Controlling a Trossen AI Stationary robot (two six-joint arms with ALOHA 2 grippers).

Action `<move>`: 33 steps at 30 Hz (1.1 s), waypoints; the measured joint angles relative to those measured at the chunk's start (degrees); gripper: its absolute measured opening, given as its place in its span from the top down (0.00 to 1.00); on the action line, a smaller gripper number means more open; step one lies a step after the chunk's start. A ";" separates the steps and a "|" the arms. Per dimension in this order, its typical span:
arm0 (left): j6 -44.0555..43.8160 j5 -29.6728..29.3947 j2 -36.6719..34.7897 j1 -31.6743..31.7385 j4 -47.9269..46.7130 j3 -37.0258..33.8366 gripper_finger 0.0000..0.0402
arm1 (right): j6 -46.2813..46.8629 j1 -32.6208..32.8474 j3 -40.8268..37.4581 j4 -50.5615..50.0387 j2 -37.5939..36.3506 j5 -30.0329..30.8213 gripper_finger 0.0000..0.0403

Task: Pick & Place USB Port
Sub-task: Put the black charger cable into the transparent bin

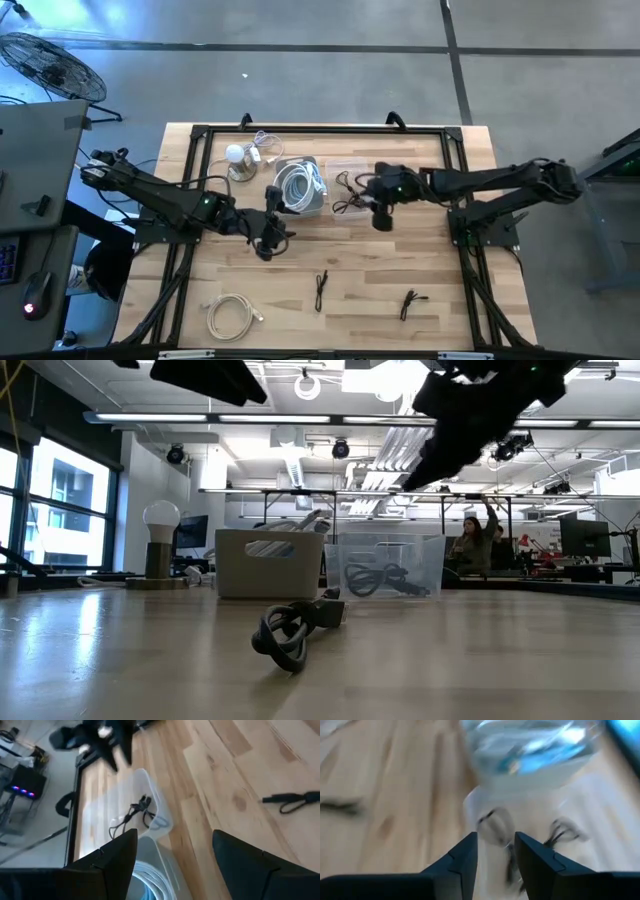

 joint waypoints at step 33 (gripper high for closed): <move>-11.37 -4.42 3.23 0.00 -4.81 0.01 0.37 | 20.51 42.63 0.00 -19.05 -5.23 -3.50 0.69</move>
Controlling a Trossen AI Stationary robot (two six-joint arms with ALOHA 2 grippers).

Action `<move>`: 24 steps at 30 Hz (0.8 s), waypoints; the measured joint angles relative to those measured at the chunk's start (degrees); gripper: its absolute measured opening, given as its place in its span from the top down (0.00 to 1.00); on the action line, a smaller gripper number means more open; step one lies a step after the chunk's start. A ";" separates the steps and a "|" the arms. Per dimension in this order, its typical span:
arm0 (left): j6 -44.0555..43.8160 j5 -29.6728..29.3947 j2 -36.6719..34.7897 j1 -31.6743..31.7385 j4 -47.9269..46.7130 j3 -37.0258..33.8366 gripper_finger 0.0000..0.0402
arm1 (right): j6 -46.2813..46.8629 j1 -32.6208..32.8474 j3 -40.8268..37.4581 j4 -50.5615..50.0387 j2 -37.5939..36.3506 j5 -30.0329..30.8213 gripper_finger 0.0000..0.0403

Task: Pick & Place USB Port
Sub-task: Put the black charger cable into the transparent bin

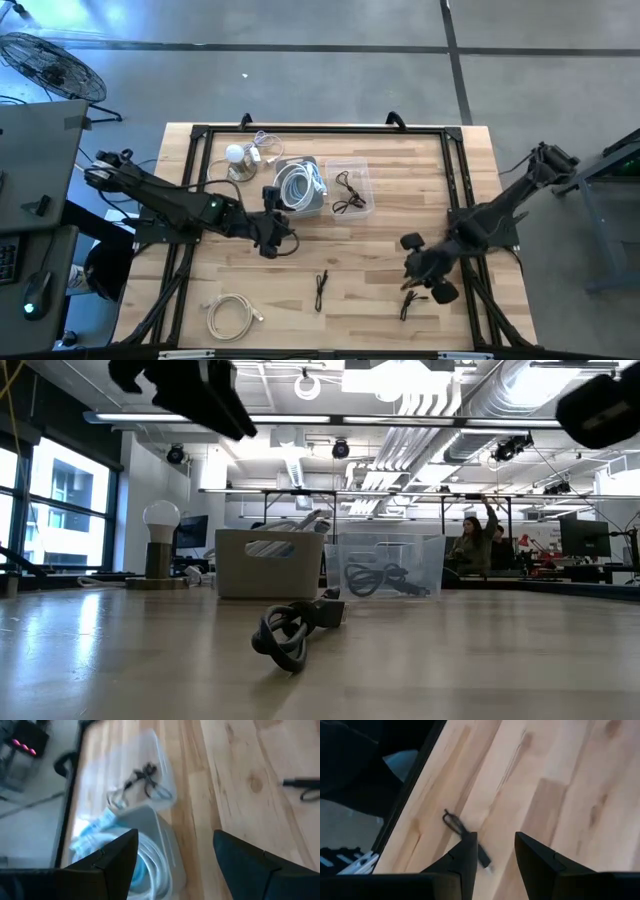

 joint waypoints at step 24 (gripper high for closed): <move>-4.33 4.75 7.06 0.00 9.19 0.01 0.37 | -0.03 9.48 -0.04 5.53 17.68 0.90 0.59</move>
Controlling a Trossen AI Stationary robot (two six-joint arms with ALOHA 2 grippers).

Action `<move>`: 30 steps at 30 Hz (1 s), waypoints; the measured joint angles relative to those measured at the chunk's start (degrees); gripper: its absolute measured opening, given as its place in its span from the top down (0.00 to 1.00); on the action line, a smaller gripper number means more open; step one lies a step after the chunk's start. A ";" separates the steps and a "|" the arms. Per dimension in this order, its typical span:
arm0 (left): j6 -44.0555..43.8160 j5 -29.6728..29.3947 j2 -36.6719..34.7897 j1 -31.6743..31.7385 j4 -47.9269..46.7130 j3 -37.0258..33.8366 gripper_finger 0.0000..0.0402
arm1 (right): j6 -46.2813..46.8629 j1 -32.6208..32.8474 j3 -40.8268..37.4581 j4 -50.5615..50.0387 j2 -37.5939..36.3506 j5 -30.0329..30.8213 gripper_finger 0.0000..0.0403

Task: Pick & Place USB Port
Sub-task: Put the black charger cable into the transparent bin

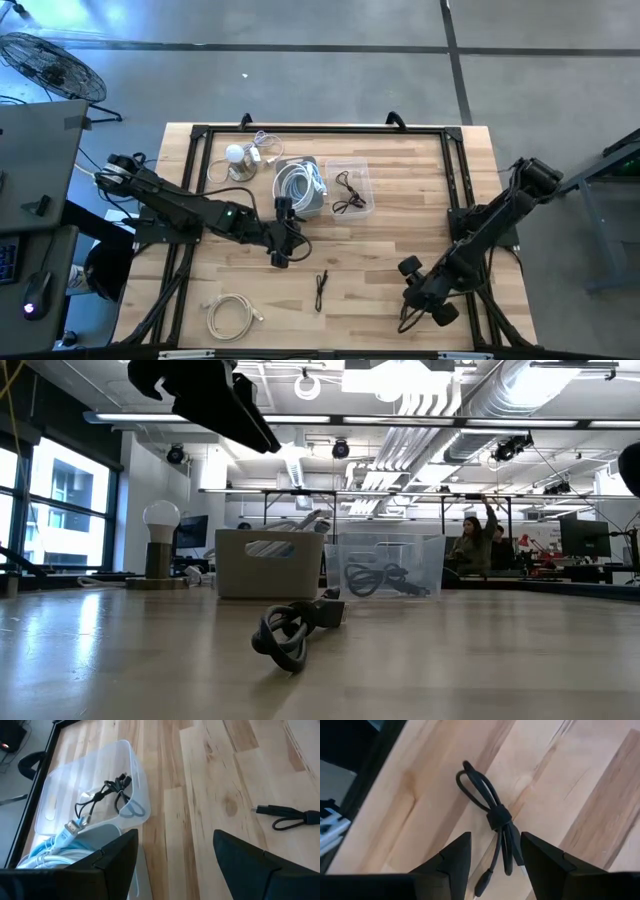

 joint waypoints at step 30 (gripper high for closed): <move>4.66 0.00 0.00 0.00 -0.52 0.00 0.37 | 1.94 -3.38 0.00 2.21 1.78 -2.81 0.62</move>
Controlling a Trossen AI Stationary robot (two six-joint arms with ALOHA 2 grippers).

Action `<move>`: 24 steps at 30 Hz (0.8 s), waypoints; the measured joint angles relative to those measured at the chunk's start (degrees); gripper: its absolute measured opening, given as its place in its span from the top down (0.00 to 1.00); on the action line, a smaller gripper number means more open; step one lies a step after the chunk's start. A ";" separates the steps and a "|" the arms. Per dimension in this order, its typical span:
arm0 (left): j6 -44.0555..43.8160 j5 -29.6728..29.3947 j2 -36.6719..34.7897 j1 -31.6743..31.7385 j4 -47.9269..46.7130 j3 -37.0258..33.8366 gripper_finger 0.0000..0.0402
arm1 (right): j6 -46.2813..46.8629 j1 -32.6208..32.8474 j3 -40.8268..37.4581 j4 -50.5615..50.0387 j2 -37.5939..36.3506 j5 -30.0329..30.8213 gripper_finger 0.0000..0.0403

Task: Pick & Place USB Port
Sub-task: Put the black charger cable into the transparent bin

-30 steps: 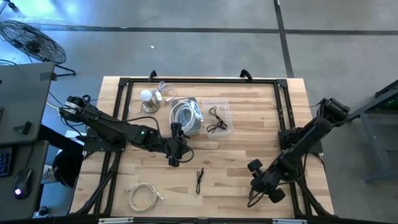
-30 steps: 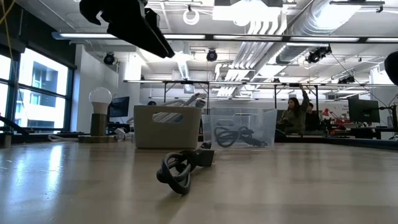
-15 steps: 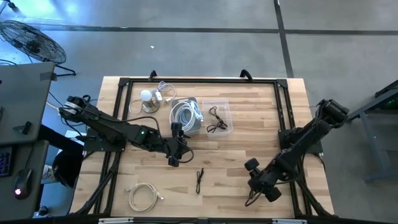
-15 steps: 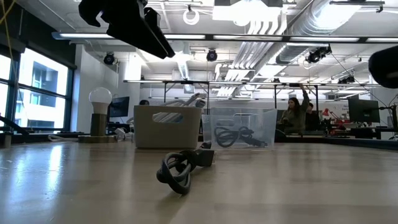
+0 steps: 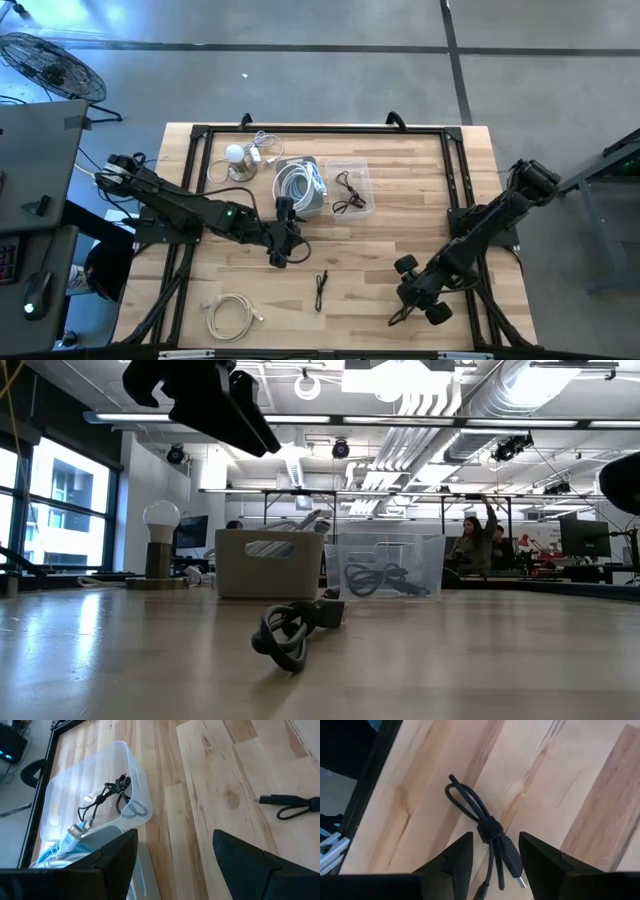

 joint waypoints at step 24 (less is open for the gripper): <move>3.80 0.11 0.00 0.00 -0.01 0.00 0.37 | -3.44 -1.66 0.02 2.02 4.07 13.77 0.93</move>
